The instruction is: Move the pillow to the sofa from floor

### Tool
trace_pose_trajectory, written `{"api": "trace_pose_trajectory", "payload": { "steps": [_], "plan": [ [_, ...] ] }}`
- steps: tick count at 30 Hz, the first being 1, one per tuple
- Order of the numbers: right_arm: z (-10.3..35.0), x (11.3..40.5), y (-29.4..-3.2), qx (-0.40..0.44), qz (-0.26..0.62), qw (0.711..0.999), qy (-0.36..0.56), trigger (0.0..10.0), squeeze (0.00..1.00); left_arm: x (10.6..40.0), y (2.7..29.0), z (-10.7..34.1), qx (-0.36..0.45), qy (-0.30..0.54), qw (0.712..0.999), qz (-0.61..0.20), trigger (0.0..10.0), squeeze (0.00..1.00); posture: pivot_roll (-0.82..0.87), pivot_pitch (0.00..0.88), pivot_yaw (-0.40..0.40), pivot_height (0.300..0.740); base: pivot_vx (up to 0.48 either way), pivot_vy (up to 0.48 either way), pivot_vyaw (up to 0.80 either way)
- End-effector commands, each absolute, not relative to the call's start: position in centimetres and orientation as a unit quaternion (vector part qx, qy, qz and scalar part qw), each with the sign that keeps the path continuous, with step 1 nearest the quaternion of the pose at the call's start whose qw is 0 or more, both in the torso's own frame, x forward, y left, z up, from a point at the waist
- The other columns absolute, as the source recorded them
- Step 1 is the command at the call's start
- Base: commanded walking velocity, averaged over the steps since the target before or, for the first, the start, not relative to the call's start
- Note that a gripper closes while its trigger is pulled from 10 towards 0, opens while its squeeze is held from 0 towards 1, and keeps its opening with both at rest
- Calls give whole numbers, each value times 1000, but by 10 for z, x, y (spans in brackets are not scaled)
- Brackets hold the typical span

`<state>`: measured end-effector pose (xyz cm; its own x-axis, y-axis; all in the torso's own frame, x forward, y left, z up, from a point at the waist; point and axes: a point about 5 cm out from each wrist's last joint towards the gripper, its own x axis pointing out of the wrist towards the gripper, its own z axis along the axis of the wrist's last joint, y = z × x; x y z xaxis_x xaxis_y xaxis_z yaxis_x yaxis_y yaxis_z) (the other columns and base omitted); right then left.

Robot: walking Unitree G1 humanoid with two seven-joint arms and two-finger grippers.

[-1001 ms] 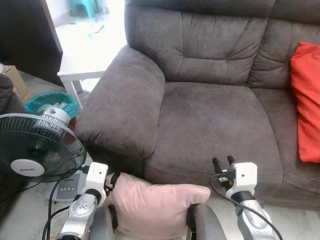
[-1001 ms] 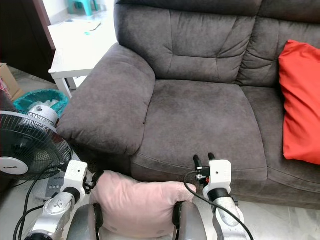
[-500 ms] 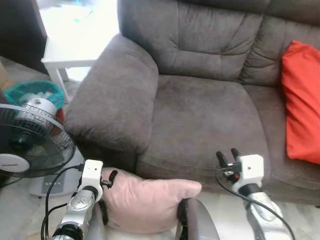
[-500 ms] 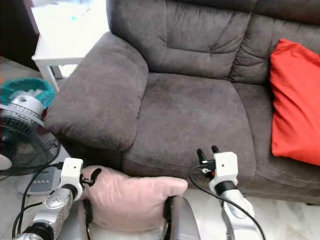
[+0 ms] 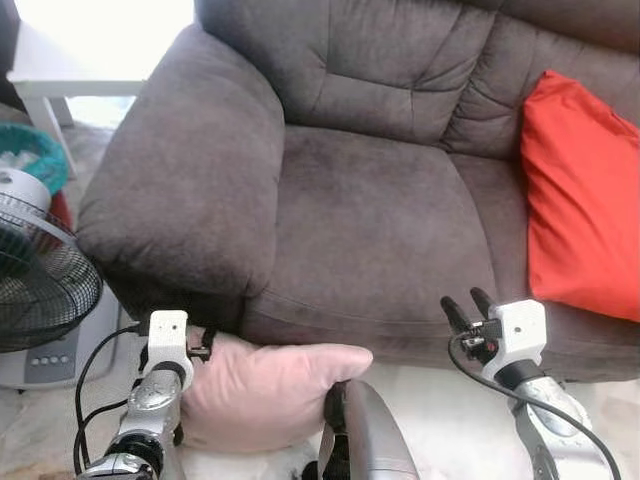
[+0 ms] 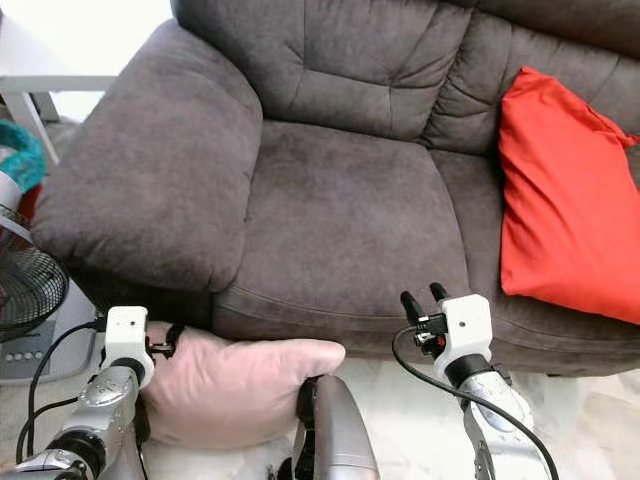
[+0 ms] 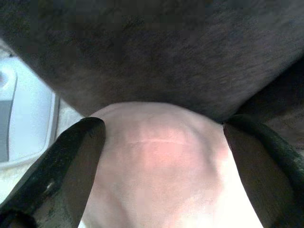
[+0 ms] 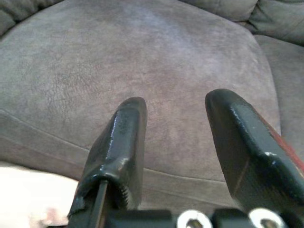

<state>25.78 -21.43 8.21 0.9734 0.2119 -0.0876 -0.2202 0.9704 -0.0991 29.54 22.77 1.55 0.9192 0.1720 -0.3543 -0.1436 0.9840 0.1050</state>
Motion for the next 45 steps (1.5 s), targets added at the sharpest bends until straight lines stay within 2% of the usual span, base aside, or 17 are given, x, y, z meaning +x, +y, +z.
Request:
{"api": "trace_pose_trajectory", "payload": {
  "steps": [1, 7, 27, 28, 29, 30, 31, 32, 33, 45],
  "plan": [
    [85, 253, -224, -58, 103, 992, 46, 10000, 0, 287, 228, 5, 22, 211, 973, 92, 10000, 0, -70, 204, -301, 529, 0, 0, 0],
    [84, 247, -225, -58, 105, 991, 55, 10000, 0, 281, 235, -1, 17, 231, 966, 114, 10000, 0, -78, 218, -303, 529, 0, 0, 0],
    [85, 232, -229, -68, 112, 988, 77, 10000, 0, 287, 242, 8, -27, 209, 972, 105, 10000, 0, -110, 245, -322, 529, 0, 0, 0],
    [85, 232, -229, -69, 112, 988, 78, 10000, 0, 287, 241, 7, -34, 208, 972, 103, 9686, 0, -113, 242, -325, 529, 0, 0, 0],
    [85, 232, -229, -69, 113, 988, 79, 10000, 0, 287, 240, 7, -43, 208, 972, 100, 8627, 0, -113, 242, -325, 529, 0, 0, 0],
    [85, 232, -229, -69, 113, 988, 79, 10000, 0, 287, 240, 7, -46, 208, 972, 99, 8627, 0, -113, 242, -325, 529, 0, 0, 0],
    [85, 232, -229, -70, 113, 988, 80, 10000, 0, 286, 239, 6, -44, 211, 972, 95, 2667, 0, -113, 242, -326, 529, 0, 0, 0],
    [85, 232, -229, -70, 113, 988, 80, 10000, 0, 286, 239, 6, -44, 211, 972, 95, 2667, 0, -113, 242, -326, 529, 0, 0, 0],
    [84, 232, -229, -71, 114, 988, 82, 10000, 0, 285, 238, 4, -37, 219, 971, 88, 0, 0, -113, 241, -326, 529, 0, 0, 0],
    [78, 234, -230, -70, 114, 987, 91, 10000, 0, 283, 237, 1, -30, 231, 969, 79, 0, 0, -109, 236, -325, 529, 0, 0, 0]
  ]
}}
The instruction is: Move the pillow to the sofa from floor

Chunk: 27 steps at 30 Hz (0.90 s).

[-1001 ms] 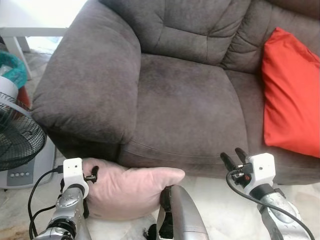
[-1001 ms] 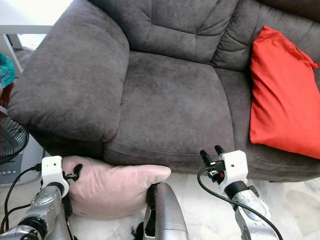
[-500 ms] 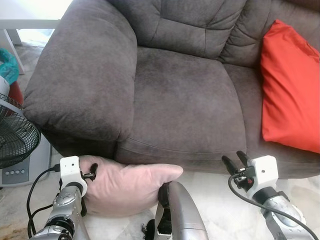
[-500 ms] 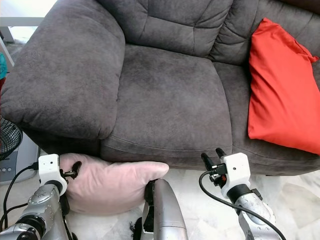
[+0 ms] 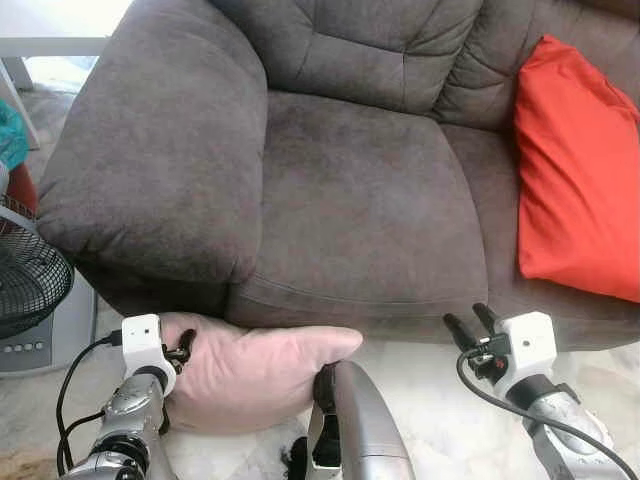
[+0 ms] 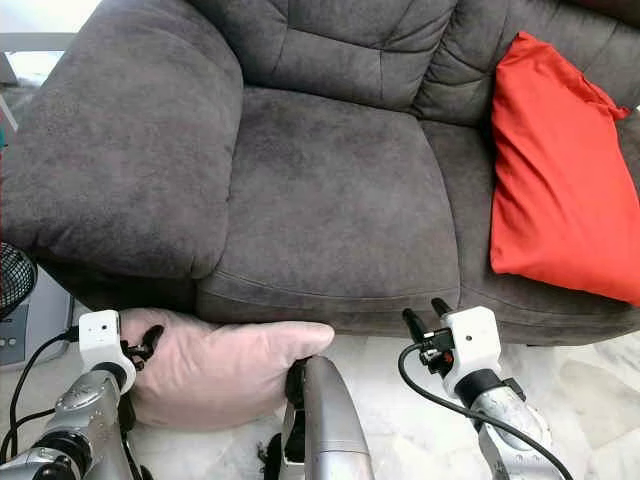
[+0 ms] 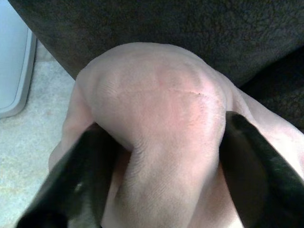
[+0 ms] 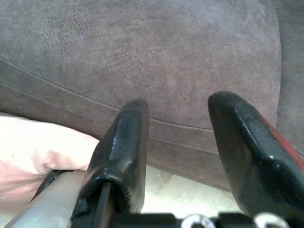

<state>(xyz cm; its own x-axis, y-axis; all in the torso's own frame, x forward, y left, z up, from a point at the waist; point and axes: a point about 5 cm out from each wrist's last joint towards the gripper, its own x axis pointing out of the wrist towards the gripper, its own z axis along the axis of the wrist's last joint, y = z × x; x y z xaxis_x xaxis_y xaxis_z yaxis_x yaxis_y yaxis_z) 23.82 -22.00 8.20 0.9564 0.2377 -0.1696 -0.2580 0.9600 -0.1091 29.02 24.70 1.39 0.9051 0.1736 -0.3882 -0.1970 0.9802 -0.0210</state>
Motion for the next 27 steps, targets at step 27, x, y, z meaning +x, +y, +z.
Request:
{"api": "trace_pose_trajectory", "payload": {
  "steps": [27],
  "plan": [
    [70, 237, -225, -63, 114, 988, 89, 10000, 0, 285, 240, 4, -5, 223, 970, 99, 0, 0, -89, 223, -306, 529, 0, 0, 0]
  ]
}}
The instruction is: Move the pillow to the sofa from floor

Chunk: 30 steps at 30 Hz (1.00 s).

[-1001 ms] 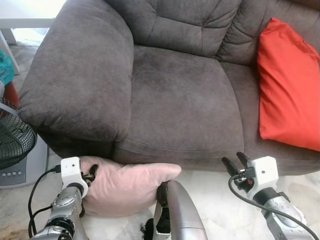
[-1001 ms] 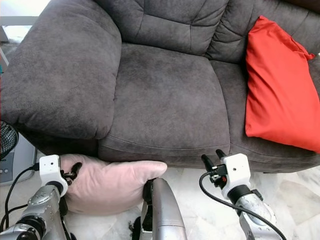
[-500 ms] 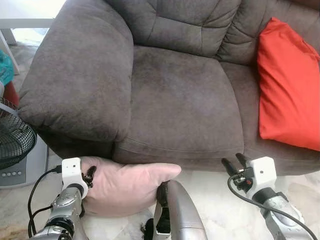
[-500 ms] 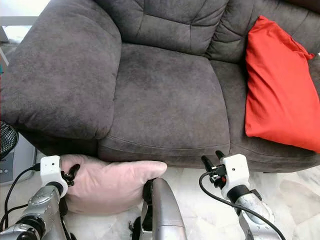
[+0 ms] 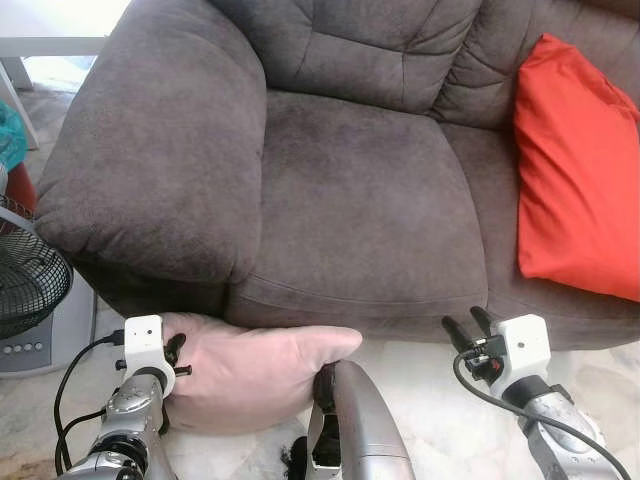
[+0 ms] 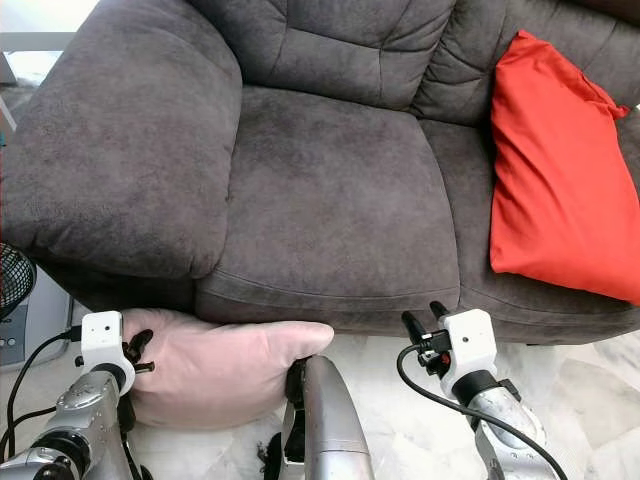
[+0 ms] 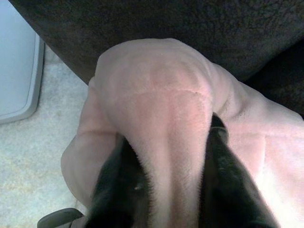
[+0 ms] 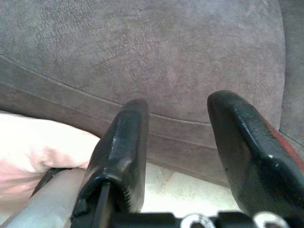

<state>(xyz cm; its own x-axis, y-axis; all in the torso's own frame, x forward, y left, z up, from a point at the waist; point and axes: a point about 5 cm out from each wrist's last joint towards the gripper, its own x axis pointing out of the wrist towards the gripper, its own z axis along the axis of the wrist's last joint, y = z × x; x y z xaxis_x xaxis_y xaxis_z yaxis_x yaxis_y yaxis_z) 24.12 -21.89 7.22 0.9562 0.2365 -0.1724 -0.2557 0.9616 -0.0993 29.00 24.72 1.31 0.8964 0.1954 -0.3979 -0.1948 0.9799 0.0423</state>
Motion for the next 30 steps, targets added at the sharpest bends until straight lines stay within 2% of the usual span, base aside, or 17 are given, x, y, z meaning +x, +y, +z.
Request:
{"api": "trace_pose_trajectory", "payload": {
  "steps": [1, 11, 12, 13, 14, 26, 30],
  "plan": [
    [70, 237, -224, -63, 114, 988, 88, 10000, 0, 285, 240, 4, -6, 222, 970, 99, 0, 0, -88, 221, -304, 529, 0, 0, 0],
    [77, 239, -212, -58, 119, 988, 77, 10000, 0, 286, 238, 6, 1, 211, 972, 102, 0, 0, -74, 215, -292, 529, 0, 0, 0],
    [77, 240, -211, -56, 119, 988, 77, 10000, 0, 286, 240, 8, 8, 203, 973, 112, 4353, 0, -70, 214, -289, 529, 0, 0, 0],
    [77, 240, -211, -56, 119, 988, 77, 10000, 0, 286, 240, 8, 8, 203, 973, 112, 4353, 0, -70, 214, -289, 529, 0, 0, 0],
    [77, 240, -211, -55, 118, 988, 77, 10000, 0, 287, 239, 10, 8, 193, 974, 116, 10000, 0, -67, 213, -285, 529, 0, 0, 0],
    [64, 241, -211, -45, 111, 989, 89, 10000, 0, 286, 216, 8, -14, 155, 983, 102, 10000, 0, -50, 215, -261, 529, 0, 0, 0],
    [58, 243, -211, -40, 108, 989, 94, 10000, 0, 286, 214, 8, -17, 152, 983, 100, 10000, 0, -42, 209, -246, 529, -247, 0, 0]
  ]
}}
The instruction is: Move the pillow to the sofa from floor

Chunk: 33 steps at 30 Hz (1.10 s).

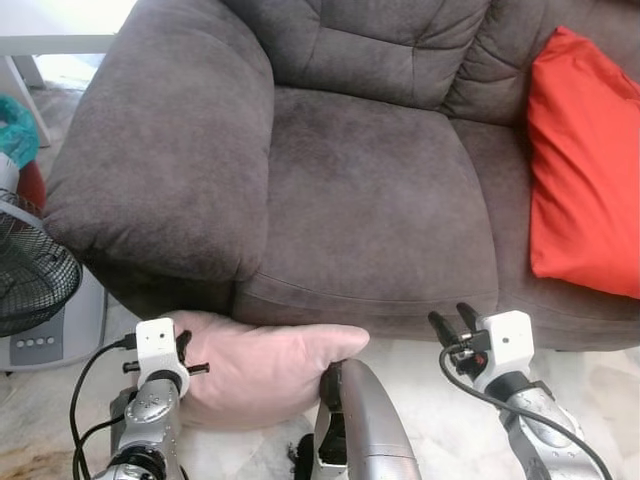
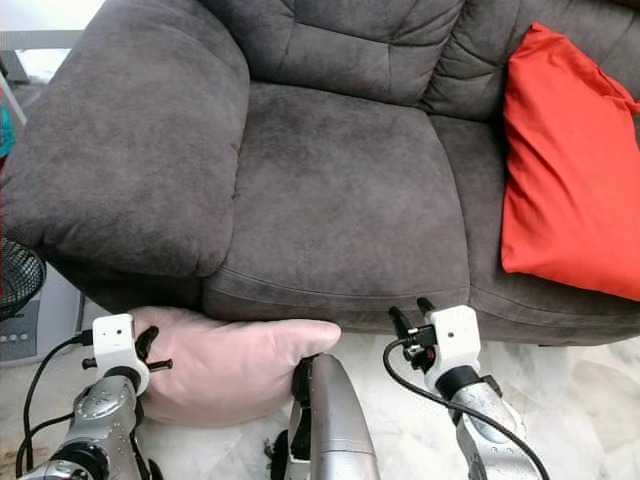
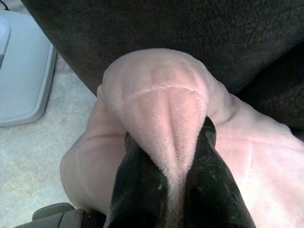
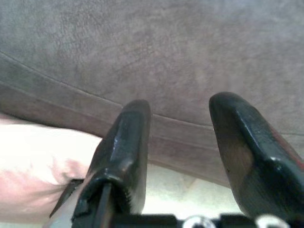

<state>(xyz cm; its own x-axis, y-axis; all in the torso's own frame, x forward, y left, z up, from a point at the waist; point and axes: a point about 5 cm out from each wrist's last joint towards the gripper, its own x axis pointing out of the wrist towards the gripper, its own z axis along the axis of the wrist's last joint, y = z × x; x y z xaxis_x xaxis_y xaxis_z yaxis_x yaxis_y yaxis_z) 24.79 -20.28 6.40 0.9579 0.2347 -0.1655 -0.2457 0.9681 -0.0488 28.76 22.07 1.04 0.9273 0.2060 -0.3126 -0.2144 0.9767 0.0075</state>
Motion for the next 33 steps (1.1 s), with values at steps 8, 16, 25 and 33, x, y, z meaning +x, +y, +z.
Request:
{"api": "trace_pose_trajectory", "payload": {
  "steps": [8, 16, 25, 33],
  "plan": [
    [43, 249, -210, -29, 102, 989, 102, 10000, 0, 287, 213, 10, -13, 150, 984, 97, 10000, 0, -18, 188, -223, 529, -291, 0, 0],
    [25, 254, -217, -20, 86, 990, 112, 10000, 0, 288, 212, 12, -6, 146, 985, 89, 10000, 0, 11, 154, -185, 529, -301, 0, 0],
    [14, 262, -208, -7, 73, 991, 114, 10000, 0, 294, 214, 18, -1, 138, 987, 80, 10000, 0, 39, 95, -132, 529, -301, 0, 0],
    [10, 266, -198, 3, 63, 992, 107, 10000, 0, 300, 212, 24, 12, 129, 990, 60, 10000, 0, 64, 39, -94, 529, -304, 0, 0]
  ]
}}
